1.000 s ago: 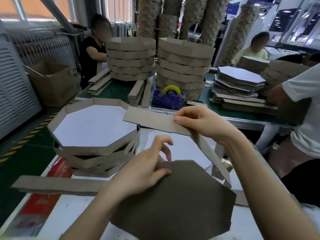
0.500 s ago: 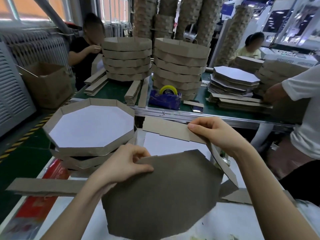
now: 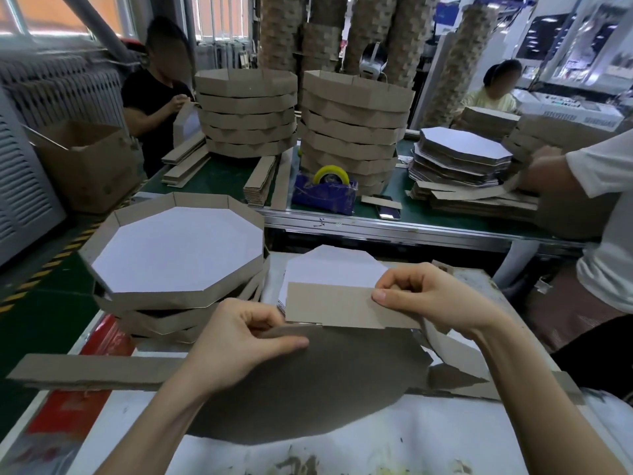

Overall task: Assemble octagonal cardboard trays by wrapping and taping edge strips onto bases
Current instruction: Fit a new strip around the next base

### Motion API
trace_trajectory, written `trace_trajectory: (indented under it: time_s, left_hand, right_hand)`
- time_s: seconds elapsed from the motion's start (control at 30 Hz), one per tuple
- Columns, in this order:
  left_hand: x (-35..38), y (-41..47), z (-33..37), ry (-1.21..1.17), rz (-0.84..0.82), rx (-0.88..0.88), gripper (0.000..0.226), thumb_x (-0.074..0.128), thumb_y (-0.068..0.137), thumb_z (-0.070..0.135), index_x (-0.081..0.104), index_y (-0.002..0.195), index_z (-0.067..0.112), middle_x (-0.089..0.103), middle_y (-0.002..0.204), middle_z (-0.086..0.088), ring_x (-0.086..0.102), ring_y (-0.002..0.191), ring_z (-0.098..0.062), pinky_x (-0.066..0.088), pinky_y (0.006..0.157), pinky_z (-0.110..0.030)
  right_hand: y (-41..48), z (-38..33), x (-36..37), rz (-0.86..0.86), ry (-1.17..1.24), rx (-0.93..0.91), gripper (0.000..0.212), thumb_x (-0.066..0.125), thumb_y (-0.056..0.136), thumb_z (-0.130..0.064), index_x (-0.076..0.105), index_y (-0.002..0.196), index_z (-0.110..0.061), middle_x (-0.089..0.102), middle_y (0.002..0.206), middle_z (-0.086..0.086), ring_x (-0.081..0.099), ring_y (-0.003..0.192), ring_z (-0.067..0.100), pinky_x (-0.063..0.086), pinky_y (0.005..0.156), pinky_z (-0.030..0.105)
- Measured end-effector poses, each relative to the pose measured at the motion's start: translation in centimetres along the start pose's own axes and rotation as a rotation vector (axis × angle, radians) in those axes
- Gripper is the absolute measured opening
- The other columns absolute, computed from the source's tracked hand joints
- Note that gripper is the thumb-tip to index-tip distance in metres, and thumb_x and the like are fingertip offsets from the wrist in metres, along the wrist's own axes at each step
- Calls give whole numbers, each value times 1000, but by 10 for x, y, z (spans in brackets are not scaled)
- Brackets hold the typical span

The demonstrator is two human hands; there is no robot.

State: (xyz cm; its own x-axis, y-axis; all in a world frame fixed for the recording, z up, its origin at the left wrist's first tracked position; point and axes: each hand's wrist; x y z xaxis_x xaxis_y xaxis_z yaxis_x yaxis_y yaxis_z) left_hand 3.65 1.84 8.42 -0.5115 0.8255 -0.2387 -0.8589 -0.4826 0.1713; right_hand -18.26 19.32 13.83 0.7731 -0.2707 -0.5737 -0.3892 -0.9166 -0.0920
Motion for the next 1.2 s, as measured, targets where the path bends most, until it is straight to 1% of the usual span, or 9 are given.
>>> trace_trajectory:
  time_s: [0.1, 0.2, 0.33, 0.4, 0.5, 0.63, 0.9, 1.07, 1.2]
  left_hand:
    - [-3, -4, -4, 8, 24, 52, 38, 84, 57, 28, 52, 62, 7, 57, 56, -10, 54, 54, -10, 41, 53, -15]
    - [-5, -8, -7, 2, 15, 79, 52, 85, 57, 24, 39, 73, 5, 54, 53, 4, 53, 52, -4, 42, 50, -14]
    - [-9, -13, -11, -21, 12, 39, 64, 84, 56, 28, 33, 84, 3, 72, 76, -4, 71, 81, -18, 57, 65, -40]
    - [-11, -15, -14, -38, 14, 18, 66, 85, 56, 29, 33, 88, 4, 74, 89, 1, 71, 88, -14, 59, 70, -44]
    - [-14, -19, -20, 55, 59, 0, 72, 89, 55, 51, 38, 94, 18, 69, 100, 16, 67, 88, -9, 59, 73, -41]
    - [-11, -21, -27, 338, 160, 92, 74, 70, 50, 79, 30, 100, 42, 47, 97, 27, 52, 82, -4, 45, 56, -26]
    - [-10, -20, -36, 215, 191, 154, 86, 76, 48, 80, 25, 106, 43, 56, 98, 26, 62, 90, -5, 56, 65, -37]
    - [-9, -20, -38, 272, 236, 180, 88, 72, 48, 83, 23, 108, 40, 49, 101, 26, 58, 89, 1, 53, 59, -30]
    - [-10, -20, -41, 321, 254, 119, 88, 71, 45, 83, 23, 108, 41, 45, 103, 24, 57, 87, -2, 54, 61, -37]
  right_hand:
    - [1, 1, 5, -20, 27, 0, 32, 68, 79, -46, 74, 87, -15, 53, 64, -4, 46, 60, 6, 37, 56, 14]
    - [4, -3, 9, -57, 18, -20, 34, 68, 79, -48, 75, 89, -16, 55, 67, -1, 46, 62, 9, 37, 57, 16]
    - [10, -7, 16, -61, 12, -28, 29, 69, 80, -44, 74, 86, -16, 52, 61, -7, 43, 56, 4, 34, 53, 12]
    - [11, -8, 19, -65, -6, -28, 27, 69, 82, -43, 74, 85, -17, 53, 63, -4, 44, 57, 4, 35, 54, 13]
    - [14, -9, 26, -76, -57, -27, 20, 69, 89, -39, 73, 86, -19, 52, 66, -2, 45, 59, 7, 36, 57, 14]
    - [18, -10, 33, -65, -72, -30, 20, 70, 89, -38, 73, 86, -18, 50, 64, -6, 43, 61, 8, 35, 58, 16]
    - [18, -16, 31, -51, -107, -50, 17, 69, 90, -36, 75, 89, -20, 55, 66, -2, 47, 60, 6, 38, 57, 14]
    - [18, -16, 32, -66, -135, -50, 17, 69, 91, -36, 74, 90, -20, 54, 66, -3, 46, 59, 4, 37, 58, 14]
    - [18, -12, 35, -52, -113, -46, 17, 69, 91, -36, 73, 88, -19, 51, 65, -5, 44, 60, 5, 35, 58, 15]
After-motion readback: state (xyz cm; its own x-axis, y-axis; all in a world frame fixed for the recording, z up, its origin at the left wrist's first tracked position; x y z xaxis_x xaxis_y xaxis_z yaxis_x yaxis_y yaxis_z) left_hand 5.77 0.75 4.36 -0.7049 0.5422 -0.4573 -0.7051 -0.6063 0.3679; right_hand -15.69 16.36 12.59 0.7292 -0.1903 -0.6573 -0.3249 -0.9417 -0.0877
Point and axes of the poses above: each hand's wrist, its own y-axis towards the middle knuckle, its own x-axis out of the palm, z = x × y
